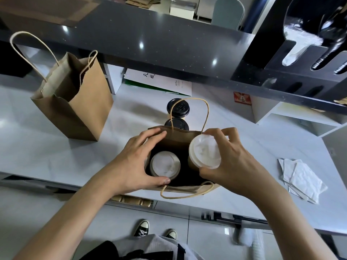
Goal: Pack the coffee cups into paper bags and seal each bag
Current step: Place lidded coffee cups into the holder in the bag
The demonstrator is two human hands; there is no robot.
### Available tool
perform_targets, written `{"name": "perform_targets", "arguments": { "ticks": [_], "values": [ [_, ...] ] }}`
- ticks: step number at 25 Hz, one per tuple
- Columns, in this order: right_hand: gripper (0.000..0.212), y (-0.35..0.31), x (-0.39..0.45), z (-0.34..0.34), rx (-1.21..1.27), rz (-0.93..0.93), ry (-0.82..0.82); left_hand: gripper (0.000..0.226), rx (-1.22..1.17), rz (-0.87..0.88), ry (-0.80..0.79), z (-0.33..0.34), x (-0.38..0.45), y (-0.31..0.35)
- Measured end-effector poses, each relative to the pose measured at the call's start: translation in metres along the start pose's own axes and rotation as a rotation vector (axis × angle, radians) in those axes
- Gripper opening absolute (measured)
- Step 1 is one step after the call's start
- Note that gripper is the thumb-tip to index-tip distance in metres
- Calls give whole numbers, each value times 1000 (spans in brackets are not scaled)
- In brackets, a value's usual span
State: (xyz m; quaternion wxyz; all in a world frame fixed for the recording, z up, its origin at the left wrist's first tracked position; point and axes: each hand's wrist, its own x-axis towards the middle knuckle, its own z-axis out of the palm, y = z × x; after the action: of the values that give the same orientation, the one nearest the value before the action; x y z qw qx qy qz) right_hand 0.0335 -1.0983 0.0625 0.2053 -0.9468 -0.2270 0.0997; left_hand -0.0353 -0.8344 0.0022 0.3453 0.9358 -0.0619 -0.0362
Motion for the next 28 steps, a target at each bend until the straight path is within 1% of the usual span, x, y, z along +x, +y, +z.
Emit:
{"name": "perform_targets", "arguments": {
  "ticks": [2,6,9,16,25,28],
  "values": [
    [77,-1,2,4,-119,-27,-54,115,1,6,-2,0,-1,1],
    [76,-7,13,13,-395,-50,-103,114,1,12,2,-1,-1,2],
    [73,-9,21,20,-507,-47,-136,114,6,14,1,0,-2,3],
    [71,-11,29,24,-602,-53,-186,112,10,30,11,1,-2,2],
    [70,-5,30,18,-554,-51,-221,113,10,45,10,3,-1,2],
    [65,-4,31,25,-617,-73,-220,113,7,48,3,3,-1,2]
  ]
}}
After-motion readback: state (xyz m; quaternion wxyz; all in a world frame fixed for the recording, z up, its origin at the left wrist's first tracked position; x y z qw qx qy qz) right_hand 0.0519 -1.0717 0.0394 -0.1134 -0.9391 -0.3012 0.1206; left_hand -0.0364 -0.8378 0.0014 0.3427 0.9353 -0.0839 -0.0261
